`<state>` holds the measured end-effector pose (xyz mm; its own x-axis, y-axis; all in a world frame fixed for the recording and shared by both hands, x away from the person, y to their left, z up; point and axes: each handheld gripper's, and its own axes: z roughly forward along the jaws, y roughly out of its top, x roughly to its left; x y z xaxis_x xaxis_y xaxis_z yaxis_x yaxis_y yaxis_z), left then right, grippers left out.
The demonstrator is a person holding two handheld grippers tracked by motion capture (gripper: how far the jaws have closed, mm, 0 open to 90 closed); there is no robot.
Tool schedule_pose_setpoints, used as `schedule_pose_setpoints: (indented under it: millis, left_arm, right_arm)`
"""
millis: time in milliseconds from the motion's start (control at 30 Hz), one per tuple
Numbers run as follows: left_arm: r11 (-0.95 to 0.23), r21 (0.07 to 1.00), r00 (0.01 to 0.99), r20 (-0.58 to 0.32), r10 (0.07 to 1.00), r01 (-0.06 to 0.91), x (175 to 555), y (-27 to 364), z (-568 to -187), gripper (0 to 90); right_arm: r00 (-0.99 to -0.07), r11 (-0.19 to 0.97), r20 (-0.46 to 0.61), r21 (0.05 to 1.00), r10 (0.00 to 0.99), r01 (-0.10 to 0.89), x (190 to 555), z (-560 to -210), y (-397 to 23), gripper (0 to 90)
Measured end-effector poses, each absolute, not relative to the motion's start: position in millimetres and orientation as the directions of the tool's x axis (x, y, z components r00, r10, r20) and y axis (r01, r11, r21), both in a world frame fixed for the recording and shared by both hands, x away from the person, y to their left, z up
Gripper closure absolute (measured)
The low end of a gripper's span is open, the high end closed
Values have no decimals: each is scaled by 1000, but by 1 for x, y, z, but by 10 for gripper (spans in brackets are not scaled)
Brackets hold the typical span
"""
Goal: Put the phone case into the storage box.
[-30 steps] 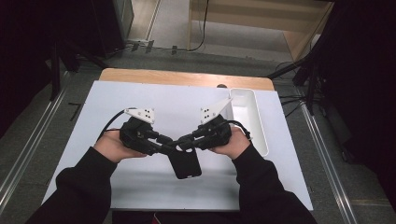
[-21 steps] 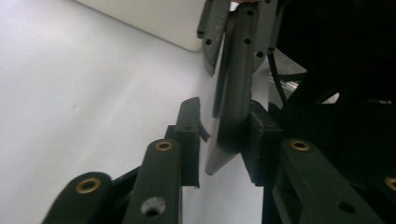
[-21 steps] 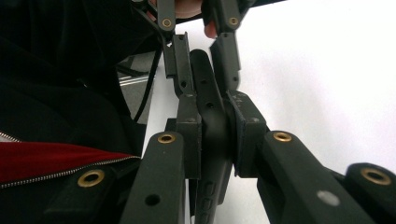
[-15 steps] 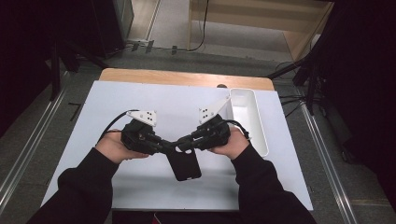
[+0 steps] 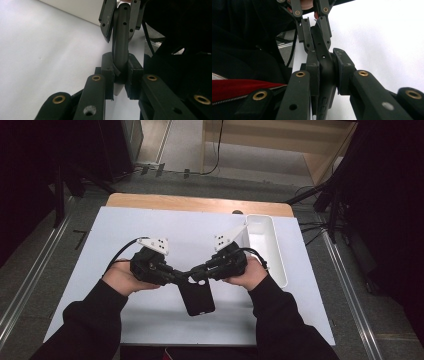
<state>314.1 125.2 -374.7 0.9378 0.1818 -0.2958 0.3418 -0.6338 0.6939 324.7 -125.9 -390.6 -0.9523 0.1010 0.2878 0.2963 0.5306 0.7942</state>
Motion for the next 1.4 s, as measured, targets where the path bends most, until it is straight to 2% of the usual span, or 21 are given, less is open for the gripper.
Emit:
schedule_pose_setpoints:
  millis: [333,533,867,900,933,1033,1100,1233,1400]
  left_arm:
    - [-638,683,931,-313,186,356,313,126,-373,794]
    - [-640,678,929,-315,192,362,313,127,-372,793]
    - [-612,686,919,-319,233,393,317,137,-367,792]
    - [-612,686,919,-319,233,393,317,137,-367,792]
    - [-608,686,917,-320,240,399,317,138,-366,792]
    - [-596,689,910,-325,256,413,318,142,-364,792]
    - [-596,685,908,-324,267,420,319,143,-363,792]
    - [-584,682,898,-333,287,440,321,146,-362,792]
    - [-577,673,886,-345,309,463,322,149,-361,791]
  right_arm:
    - [-953,526,283,798,106,296,324,-391,-125,686]
    - [-956,509,268,810,121,291,322,-389,-129,596]
    - [-947,474,252,821,200,319,315,-382,-138,319]
    - [-947,474,252,821,200,319,315,-382,-138,319]
    - [-945,465,250,824,211,322,313,-382,-141,247]
    - [-934,456,256,820,248,346,313,-383,-145,152]
    - [-923,420,275,828,270,370,314,-384,-149,8]
    - [-894,364,322,829,311,425,314,-388,-155,0]
    - [-875,342,291,836,387,429,308,-391,-156,8]
